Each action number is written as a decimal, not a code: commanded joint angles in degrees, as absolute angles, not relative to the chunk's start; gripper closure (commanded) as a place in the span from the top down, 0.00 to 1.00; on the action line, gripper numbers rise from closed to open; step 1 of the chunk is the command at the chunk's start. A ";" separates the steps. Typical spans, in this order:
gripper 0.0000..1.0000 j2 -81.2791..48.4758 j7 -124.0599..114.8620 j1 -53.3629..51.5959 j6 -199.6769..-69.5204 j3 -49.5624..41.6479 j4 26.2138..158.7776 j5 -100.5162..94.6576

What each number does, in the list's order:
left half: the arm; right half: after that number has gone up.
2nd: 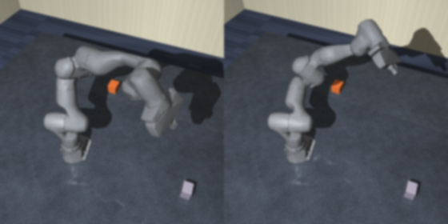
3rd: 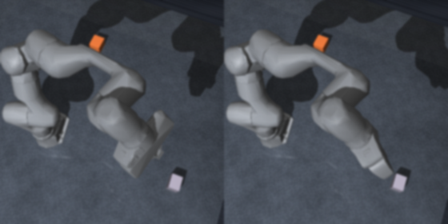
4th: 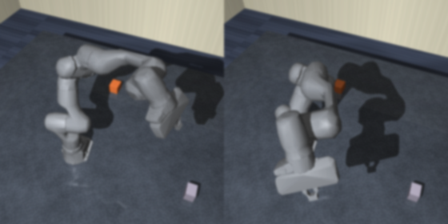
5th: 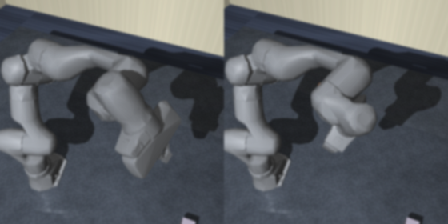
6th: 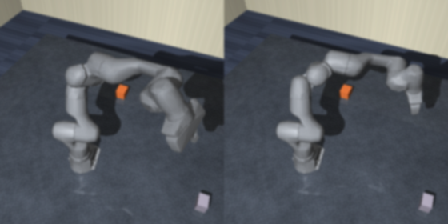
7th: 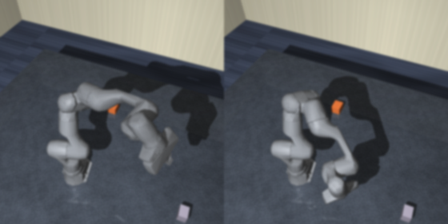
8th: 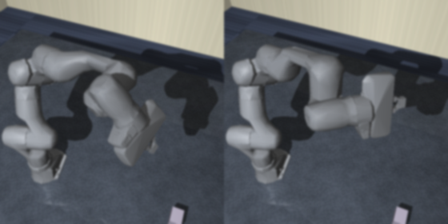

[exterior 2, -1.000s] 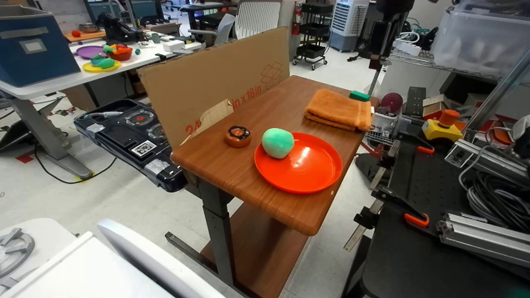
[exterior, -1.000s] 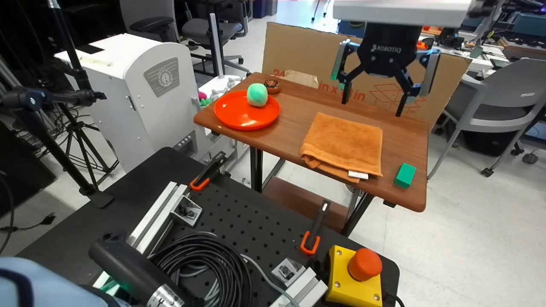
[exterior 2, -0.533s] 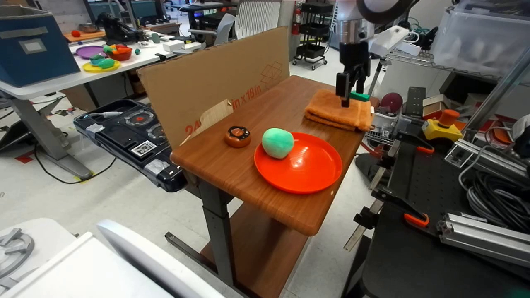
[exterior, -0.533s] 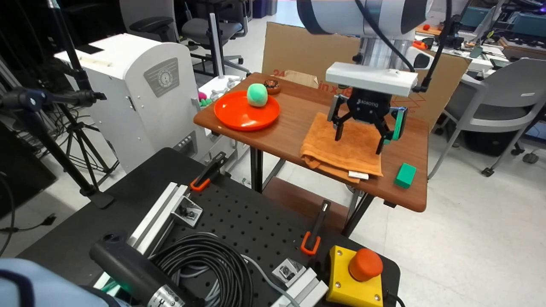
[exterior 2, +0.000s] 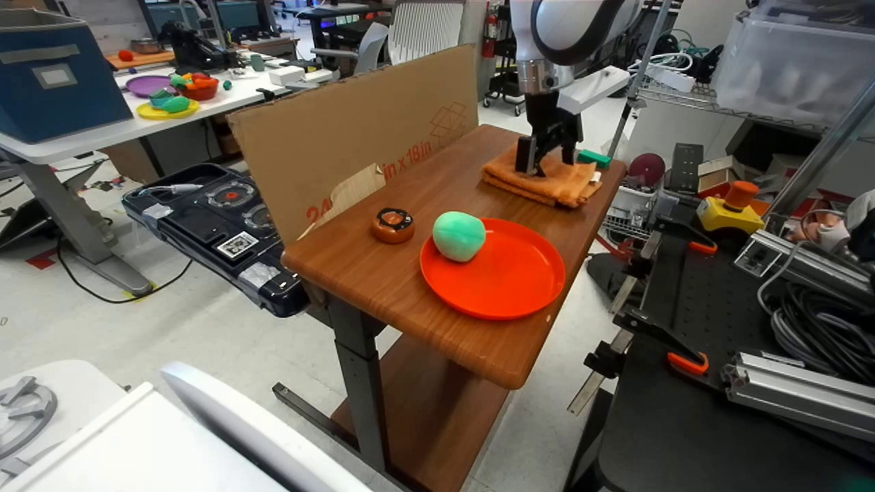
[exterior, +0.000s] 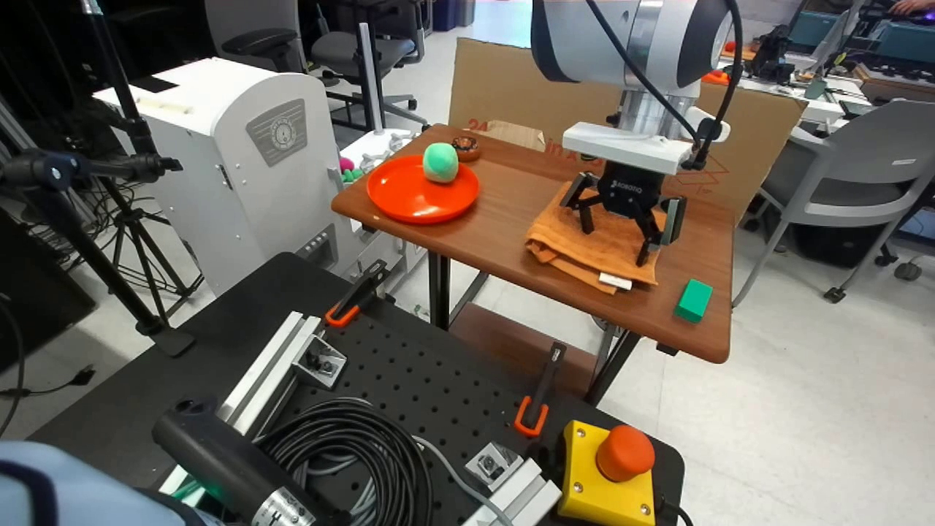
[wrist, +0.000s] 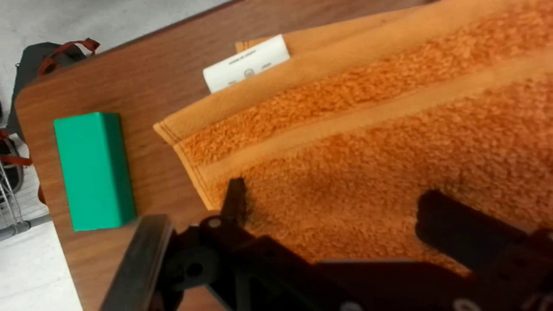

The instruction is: Move the orange towel backwards.

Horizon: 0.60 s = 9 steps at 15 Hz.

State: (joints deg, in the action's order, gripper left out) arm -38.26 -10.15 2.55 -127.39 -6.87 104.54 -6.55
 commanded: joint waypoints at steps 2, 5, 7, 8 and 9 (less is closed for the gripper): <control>1.00 -47.40 -16.86 2.28 -120.71 -7.30 87.36 -2.93; 1.00 -51.83 -21.20 2.29 -116.78 -7.88 77.95 -1.82; 1.00 -54.93 -23.05 2.55 -113.48 -8.08 71.92 -1.53; 1.00 -56.49 -23.29 2.69 -111.43 -8.14 68.92 -1.53; 1.00 -57.20 -22.72 2.71 -108.95 -8.14 67.23 -1.93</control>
